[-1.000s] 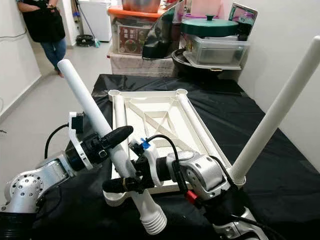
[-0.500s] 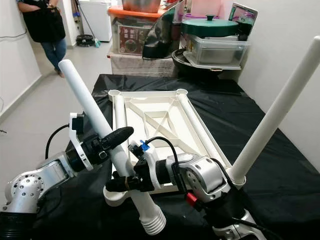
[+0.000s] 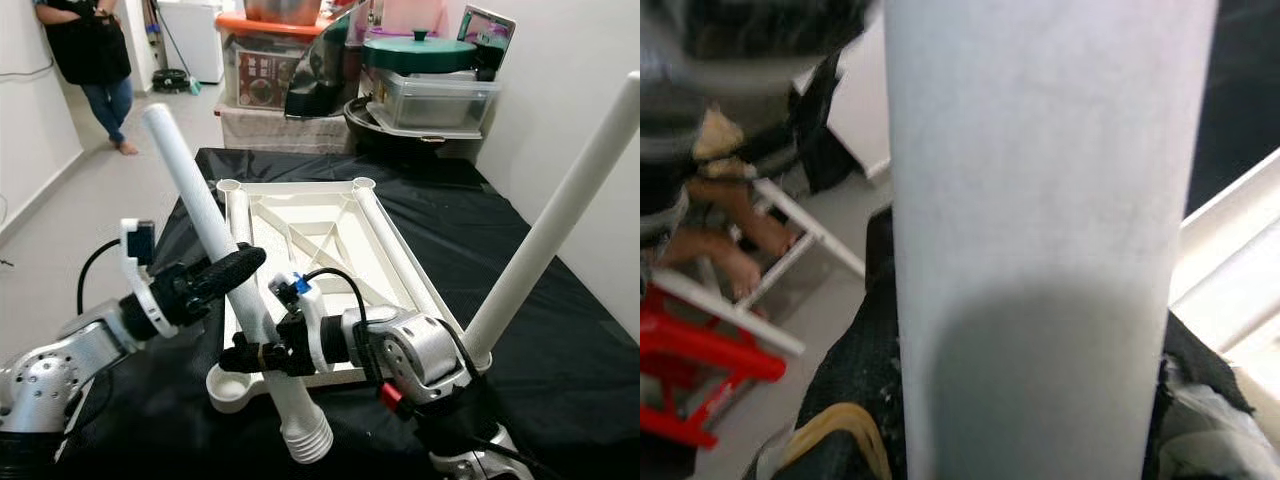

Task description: Building children table

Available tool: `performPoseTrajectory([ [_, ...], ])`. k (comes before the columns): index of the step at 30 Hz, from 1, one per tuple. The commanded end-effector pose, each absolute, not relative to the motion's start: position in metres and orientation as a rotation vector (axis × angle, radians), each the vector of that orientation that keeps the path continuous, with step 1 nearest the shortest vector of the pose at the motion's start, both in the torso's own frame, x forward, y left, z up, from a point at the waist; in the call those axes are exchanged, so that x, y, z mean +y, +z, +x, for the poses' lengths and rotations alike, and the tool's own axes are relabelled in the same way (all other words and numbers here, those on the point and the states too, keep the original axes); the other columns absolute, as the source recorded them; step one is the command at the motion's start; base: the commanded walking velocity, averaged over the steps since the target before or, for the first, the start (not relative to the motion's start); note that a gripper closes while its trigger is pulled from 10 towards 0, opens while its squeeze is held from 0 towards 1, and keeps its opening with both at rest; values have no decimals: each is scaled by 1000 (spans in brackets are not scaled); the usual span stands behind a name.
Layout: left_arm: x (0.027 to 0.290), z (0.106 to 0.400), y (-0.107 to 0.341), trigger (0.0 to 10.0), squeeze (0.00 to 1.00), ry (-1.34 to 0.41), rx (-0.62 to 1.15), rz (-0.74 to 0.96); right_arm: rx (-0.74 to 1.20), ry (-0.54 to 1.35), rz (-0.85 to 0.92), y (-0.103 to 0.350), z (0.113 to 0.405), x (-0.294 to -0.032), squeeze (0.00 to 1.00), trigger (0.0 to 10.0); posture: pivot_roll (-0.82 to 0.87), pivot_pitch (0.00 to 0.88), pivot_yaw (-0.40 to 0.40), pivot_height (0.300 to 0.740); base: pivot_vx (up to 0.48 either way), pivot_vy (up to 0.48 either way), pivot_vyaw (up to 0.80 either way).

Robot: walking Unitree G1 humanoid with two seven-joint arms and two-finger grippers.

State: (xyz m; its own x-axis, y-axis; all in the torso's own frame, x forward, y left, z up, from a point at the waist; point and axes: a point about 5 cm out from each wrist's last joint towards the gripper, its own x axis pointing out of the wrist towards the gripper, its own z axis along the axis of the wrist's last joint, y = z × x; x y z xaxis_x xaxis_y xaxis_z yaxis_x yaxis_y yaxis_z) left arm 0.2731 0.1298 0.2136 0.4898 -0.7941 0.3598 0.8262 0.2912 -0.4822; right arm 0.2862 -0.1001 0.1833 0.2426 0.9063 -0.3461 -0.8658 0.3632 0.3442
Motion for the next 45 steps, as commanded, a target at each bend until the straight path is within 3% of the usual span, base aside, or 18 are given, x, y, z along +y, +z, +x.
performPoseTrajectory([
  [1,131,260,222,10000,1000,-1167,-86,-679,498,1093,108,190,302,-120,0,0,66,0,-69,740,0,0,0],
  [6,138,257,222,10000,1000,-1130,-100,-716,435,981,132,201,317,-137,0,0,69,0,-73,740,0,0,0],
  [7,141,257,221,10000,0,-1109,-113,-730,398,914,143,206,326,-147,0,0,70,0,-76,740,0,0,0],
  [8,145,255,221,10000,0,-1086,-131,-742,327,785,171,216,340,-162,0,0,73,0,-78,740,0,0,0],
  [12,147,254,220,10000,0,-1075,-143,-747,283,698,194,222,349,-173,0,0,73,0,-78,740,0,0,0],
  [14,146,246,210,10000,0,-1064,-105,-689,97,409,272,243,369,-196,0,0,80,0,-84,740,0,0,0],
  [16,146,246,210,10000,0,-1064,-105,-689,97,409,272,243,369,-196,0,0,80,0,-84,740,0,0,0],
  [17,144,244,204,10000,0,-1063,-78,-655,36,315,304,249,373,-203,0,0,80,0,-84,740,0,0,0],
  [19,144,244,204,10000,0,-1063,-78,-655,36,315,304,249,373,-203,0,0,80,0,-84,740,0,0,0],
  [20,136,264,172,10000,0,-869,47,-532,-141,415,394,271,363,-169,0,0,78,0,-68,740,0,0,0],
  [21,136,264,172,10000,0,-869,47,-532,-141,415,394,271,363,-169,0,0,78,0,-68,740,0,0,0],
  [22,134,282,157,10000,0,-703,95,-455,-228,598,426,279,344,-133,0,0,73,0,-64,740,0,0,0],
  [27,135,295,152,10000,0,-624,116,-331,-219,760,411,267,324,-103,0,0,71,0,-61,740,0,0,0],
  [35,133,294,153,10000,0,-654,111,-287,-228,842,420,263,314,-86,0,0,61,0,-51,740,0,0,0],
  [42,113,268,158,10000,0,-921,100,-266,-220,790,413,255,317,-87,0,0,70,0,-56,740,0,0,0],
  [45,111,265,156,10000,0,-952,109,-253,-224,783,412,255,317,-87,0,0,70,0,-56,740,0,0,0],
])
